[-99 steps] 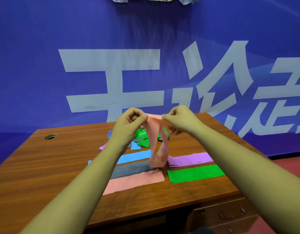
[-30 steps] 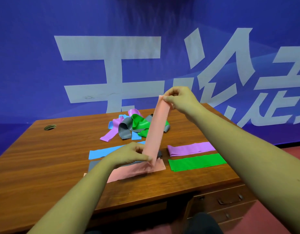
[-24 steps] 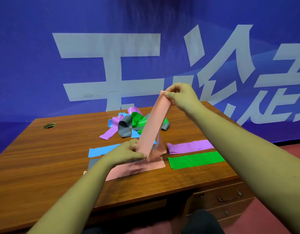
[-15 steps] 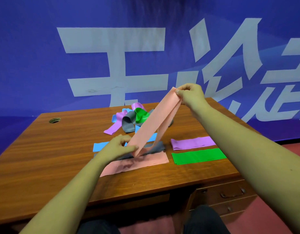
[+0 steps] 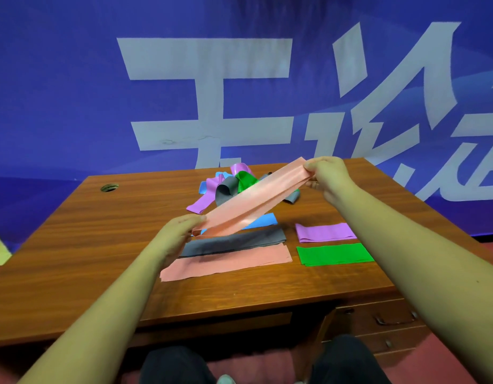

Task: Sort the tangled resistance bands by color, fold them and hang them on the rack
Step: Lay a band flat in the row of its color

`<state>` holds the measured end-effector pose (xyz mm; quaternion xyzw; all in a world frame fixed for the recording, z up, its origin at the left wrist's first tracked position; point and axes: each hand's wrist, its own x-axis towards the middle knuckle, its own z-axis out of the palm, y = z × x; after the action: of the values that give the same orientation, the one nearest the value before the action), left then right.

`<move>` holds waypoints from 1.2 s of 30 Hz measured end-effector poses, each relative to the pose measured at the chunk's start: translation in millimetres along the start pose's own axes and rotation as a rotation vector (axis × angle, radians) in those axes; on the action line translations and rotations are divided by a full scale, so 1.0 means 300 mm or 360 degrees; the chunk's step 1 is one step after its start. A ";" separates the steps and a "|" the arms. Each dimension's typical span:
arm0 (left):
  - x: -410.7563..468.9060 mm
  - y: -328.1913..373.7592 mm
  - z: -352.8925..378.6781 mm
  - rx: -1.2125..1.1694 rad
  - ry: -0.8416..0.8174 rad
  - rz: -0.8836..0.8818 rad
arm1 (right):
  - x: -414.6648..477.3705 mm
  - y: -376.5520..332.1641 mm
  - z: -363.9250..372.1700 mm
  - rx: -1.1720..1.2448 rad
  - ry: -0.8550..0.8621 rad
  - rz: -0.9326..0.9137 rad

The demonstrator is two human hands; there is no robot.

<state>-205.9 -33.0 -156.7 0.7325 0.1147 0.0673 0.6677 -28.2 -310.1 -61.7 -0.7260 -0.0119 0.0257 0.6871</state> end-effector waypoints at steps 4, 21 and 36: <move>-0.031 0.023 -0.025 0.0147 -0.0005 -0.0042 | 0.000 0.023 0.018 0.0040 -0.0050 0.0028; -0.083 -0.044 -0.120 -0.0231 0.0280 -0.0287 | -0.092 0.191 0.035 0.0063 -0.0201 0.0352; -0.153 -0.194 -0.162 0.0566 0.0526 -0.0351 | -0.179 0.419 0.055 -0.0578 -0.0268 0.0332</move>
<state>-266.9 6.6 -207.1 0.8005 0.3112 0.0916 0.5039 -85.0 -303.5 -186.9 -0.8304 0.0017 0.1546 0.5352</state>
